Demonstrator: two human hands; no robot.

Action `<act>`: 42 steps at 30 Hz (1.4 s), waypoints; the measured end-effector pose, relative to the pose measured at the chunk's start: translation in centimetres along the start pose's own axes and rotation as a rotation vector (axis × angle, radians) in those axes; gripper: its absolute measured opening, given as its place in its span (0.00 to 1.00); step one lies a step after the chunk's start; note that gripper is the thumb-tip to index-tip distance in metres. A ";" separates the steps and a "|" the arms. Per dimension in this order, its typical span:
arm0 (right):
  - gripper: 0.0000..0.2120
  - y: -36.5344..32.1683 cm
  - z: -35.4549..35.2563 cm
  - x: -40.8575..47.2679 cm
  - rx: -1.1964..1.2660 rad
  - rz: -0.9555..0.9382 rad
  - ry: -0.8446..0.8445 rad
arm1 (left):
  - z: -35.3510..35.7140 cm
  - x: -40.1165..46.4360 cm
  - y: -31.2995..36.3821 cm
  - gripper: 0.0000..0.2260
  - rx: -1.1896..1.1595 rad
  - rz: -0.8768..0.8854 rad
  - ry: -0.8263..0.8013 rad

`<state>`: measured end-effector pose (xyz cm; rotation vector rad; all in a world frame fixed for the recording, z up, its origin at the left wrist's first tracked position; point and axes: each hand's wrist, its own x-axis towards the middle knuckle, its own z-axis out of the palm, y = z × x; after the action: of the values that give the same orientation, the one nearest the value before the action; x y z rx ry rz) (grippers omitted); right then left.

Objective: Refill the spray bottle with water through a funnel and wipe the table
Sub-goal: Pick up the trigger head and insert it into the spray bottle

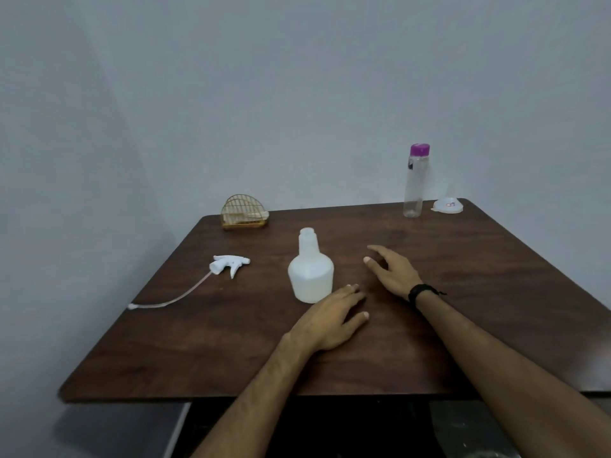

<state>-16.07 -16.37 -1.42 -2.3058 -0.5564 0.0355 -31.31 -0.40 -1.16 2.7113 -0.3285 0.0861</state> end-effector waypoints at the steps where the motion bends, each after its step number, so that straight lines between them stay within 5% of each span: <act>1: 0.24 -0.8 0.5 -0.4 0.051 -0.009 0.003 | -0.3 -1.1 -0.3 0.24 -0.019 0.007 -0.004; 5: 0.26 -4.0 2.2 -2.4 0.333 -0.046 -0.016 | -2.5 -4.9 -2.8 0.17 -0.193 -0.022 0.063; 8: 0.36 -5.8 3.5 -3.0 0.460 -0.053 -0.022 | -4.8 -6.7 -5.7 0.14 -0.283 -0.153 0.240; 15: 0.42 -8.4 5.9 -2.8 0.591 -0.146 -0.063 | -9.2 -6.8 -15.0 0.17 -0.114 -0.592 0.682; 22: 0.40 -8.3 6.6 -2.4 0.492 -0.196 -0.089 | -10.6 -3.5 -20.3 0.26 0.005 -0.864 0.595; 32: 0.40 -7.7 6.7 -1.7 0.492 -0.181 -0.096 | -9.1 -0.3 -20.5 0.13 -0.033 -0.801 0.621; 38: 0.41 -8.2 6.4 -2.3 0.528 -0.199 -0.085 | -14.8 2.6 -14.1 0.10 -0.570 -0.663 0.879; 42: 0.45 -8.8 6.0 -3.0 0.580 -0.187 0.098 | -19.2 4.1 -10.3 0.05 -0.878 -0.544 0.980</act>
<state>-23.27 -8.12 -0.15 -1.6784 -0.6152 -0.0061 -25.04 15.55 12.87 1.5483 0.5375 0.8371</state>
